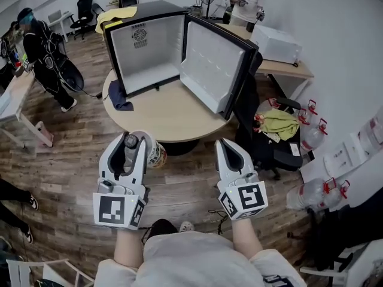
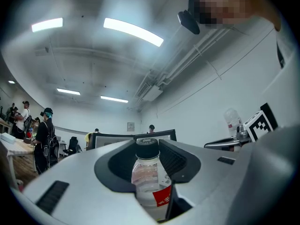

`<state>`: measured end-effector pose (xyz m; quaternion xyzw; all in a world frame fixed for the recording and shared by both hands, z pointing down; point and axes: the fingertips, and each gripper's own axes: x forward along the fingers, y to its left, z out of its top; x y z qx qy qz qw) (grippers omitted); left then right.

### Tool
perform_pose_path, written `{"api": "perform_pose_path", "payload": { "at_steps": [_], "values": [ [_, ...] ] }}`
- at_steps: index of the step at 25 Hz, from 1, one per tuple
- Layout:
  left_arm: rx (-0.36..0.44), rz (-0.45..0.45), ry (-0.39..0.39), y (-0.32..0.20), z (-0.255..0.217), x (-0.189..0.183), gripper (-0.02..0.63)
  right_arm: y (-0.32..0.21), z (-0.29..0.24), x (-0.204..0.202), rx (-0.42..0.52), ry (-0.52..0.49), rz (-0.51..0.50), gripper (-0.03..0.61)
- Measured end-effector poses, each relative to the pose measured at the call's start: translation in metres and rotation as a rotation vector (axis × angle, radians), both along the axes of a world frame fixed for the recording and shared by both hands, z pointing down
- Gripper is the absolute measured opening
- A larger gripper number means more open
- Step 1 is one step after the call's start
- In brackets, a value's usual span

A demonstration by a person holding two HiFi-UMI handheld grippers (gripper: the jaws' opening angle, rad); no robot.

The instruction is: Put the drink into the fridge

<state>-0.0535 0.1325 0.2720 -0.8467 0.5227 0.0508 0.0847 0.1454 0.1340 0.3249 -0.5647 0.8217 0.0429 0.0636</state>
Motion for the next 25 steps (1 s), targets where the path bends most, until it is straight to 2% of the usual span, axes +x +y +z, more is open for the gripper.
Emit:
{"api": "perform_pose_path", "payload": {
  "at_steps": [5,12,25],
  "values": [
    [-0.015,0.0,-0.008,-0.009,0.004,0.006,0.156,-0.014,0.008,0.002,-0.02,-0.022,-0.009,0.011],
    [-0.022,0.004,-0.002,-0.041,0.01,-0.005,0.156,-0.046,0.013,-0.008,-0.033,-0.032,-0.002,0.011],
    [-0.01,0.055,-0.002,-0.154,0.001,-0.039,0.156,-0.151,-0.001,-0.046,-0.009,-0.009,0.037,0.011]
  ]
}}
